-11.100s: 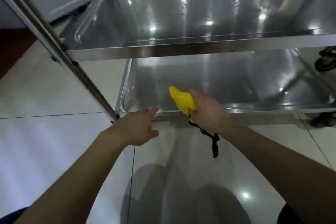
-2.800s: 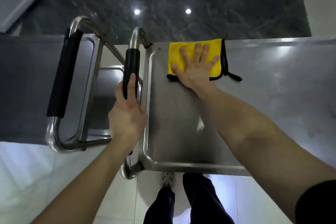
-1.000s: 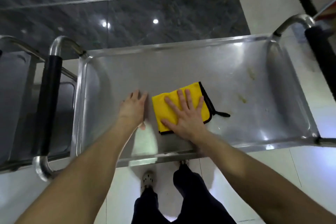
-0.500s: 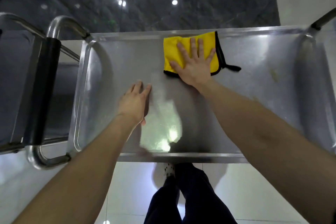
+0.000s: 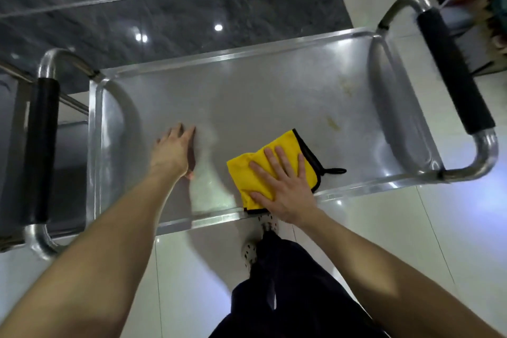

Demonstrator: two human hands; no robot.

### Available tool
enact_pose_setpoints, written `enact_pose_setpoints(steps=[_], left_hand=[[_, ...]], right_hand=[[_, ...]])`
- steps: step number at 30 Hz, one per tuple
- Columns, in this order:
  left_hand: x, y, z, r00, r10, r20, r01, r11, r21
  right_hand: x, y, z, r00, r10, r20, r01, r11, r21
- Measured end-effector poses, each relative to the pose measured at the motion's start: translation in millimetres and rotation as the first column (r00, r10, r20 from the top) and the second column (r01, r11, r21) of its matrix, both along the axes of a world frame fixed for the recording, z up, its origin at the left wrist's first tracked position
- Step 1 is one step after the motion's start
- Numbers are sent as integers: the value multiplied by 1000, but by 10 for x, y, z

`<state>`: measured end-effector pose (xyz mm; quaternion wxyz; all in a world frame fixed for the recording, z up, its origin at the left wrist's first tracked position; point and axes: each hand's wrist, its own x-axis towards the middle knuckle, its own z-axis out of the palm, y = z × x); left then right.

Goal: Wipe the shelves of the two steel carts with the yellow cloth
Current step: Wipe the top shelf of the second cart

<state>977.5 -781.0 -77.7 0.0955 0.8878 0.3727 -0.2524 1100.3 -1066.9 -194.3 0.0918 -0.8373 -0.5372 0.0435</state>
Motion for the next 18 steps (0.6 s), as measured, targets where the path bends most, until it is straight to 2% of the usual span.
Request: enact_pose_setpoints(steps=[4,6,8,12,18], left_hand=[[23,-83,16,999,-36,9,34,992,124],[67,-224,31,996,-74,47,62,976,209],[210,-441,62,992,-117,55,102,969,223],[771,-940,182,990,-131,46,130,991,24],[1396,-1314,115,999,-30,13,30,998,-53]], right_hand=[[366,-463,70,973,-226,34,228,972,-63],[562,-663,117,929,-370,19,370,921,-126],[646,-732,146,892,-452,-17,441,876,-194],[584,-689,153,900,-435,-31,420,883,-208],[601,-788,5,932,-362,1,362,931,-48]])
